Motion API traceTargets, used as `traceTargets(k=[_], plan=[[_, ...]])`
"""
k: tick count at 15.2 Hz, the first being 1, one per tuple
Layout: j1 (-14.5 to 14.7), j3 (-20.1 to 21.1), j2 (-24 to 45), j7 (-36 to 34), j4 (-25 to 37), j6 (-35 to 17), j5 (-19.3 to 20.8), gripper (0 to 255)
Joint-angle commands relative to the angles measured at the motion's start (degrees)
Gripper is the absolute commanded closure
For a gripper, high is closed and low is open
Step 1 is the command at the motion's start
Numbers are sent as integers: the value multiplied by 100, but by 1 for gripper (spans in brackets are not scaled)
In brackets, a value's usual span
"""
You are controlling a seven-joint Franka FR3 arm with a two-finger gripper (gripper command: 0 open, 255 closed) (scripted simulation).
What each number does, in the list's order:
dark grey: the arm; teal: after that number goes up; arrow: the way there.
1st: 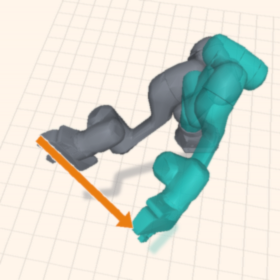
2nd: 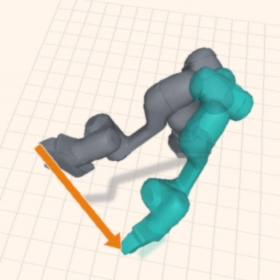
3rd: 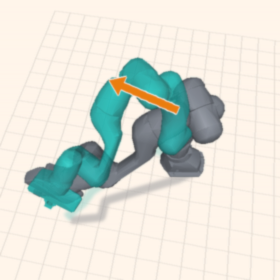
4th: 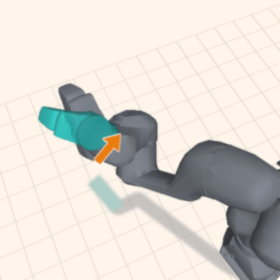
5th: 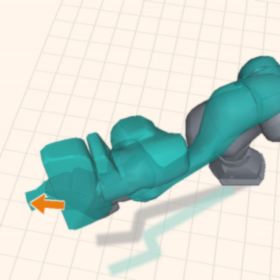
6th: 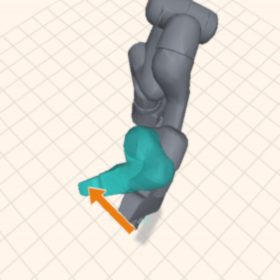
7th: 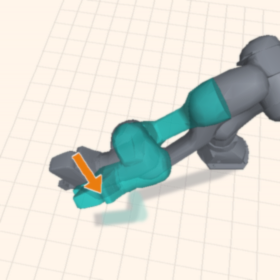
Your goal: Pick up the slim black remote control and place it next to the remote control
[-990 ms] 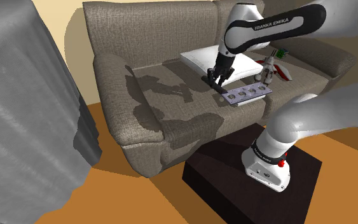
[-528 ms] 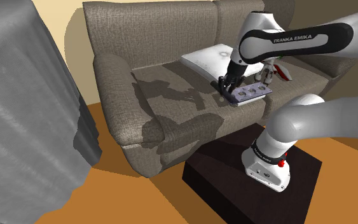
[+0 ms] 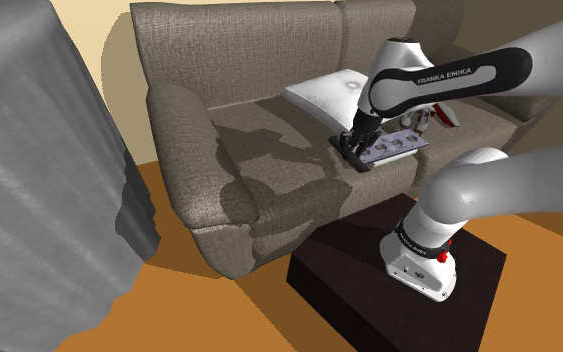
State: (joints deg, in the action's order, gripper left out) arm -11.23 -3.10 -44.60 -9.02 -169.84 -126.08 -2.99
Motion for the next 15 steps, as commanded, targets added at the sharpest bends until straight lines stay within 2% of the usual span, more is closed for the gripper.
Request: traceTargets(k=[1, 4, 12, 13, 15], plan=[[1, -12, 107, 23, -117, -228, -3, 255], [16, -27, 327, 52, -251, -582, -19, 255], [15, -26, 327, 53, -251, -582, -20, 255], [15, -26, 326, 53, -252, -581, -20, 0], [15, -26, 327, 53, -251, -582, -20, 0]])
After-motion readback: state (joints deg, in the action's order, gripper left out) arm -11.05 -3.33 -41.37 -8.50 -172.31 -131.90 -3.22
